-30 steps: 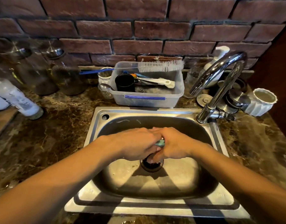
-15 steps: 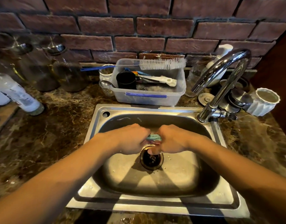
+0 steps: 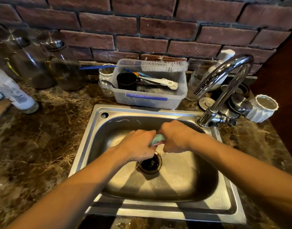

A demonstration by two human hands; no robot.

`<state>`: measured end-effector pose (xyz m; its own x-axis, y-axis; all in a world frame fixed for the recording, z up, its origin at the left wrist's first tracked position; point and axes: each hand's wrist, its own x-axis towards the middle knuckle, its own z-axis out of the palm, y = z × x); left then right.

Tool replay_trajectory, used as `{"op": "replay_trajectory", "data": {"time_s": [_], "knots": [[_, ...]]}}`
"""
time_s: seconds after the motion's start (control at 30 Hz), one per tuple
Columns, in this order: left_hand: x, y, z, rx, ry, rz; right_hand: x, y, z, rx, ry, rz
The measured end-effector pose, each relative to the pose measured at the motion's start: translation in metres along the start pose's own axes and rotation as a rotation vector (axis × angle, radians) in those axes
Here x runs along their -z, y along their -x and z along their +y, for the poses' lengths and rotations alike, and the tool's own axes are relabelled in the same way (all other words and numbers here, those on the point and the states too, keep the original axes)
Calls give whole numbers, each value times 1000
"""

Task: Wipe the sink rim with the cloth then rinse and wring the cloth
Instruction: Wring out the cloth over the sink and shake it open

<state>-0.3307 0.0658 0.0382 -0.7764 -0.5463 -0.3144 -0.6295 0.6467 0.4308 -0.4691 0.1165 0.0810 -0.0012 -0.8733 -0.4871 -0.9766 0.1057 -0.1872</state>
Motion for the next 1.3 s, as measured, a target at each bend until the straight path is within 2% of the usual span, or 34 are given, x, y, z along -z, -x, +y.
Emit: {"op": "replay_trajectory", "data": {"time_s": [0.1, 0.23, 0.3, 0.43, 0.53, 0.67, 1.3], "knots": [[2, -1, 8, -36, 0, 124, -6, -5, -6, 28, -81, 36], [0, -4, 7, -30, 321, 133, 1, -10, -8, -11, -225, 36], [1, -3, 6, -7, 230, 149, 4, -9, -7, -23, -212, 17], [16, 1, 11, 60, -266, 177, 1, -10, -11, -62, -48, 38], [22, 0, 15, 57, -461, 167, -4, -10, -14, -53, 72, 117], [25, -4, 17, 94, -482, 173, -3, -8, -16, -48, 113, 193], [26, -10, 17, 76, -420, 144, -6, -10, -5, 25, 143, 237]]}}
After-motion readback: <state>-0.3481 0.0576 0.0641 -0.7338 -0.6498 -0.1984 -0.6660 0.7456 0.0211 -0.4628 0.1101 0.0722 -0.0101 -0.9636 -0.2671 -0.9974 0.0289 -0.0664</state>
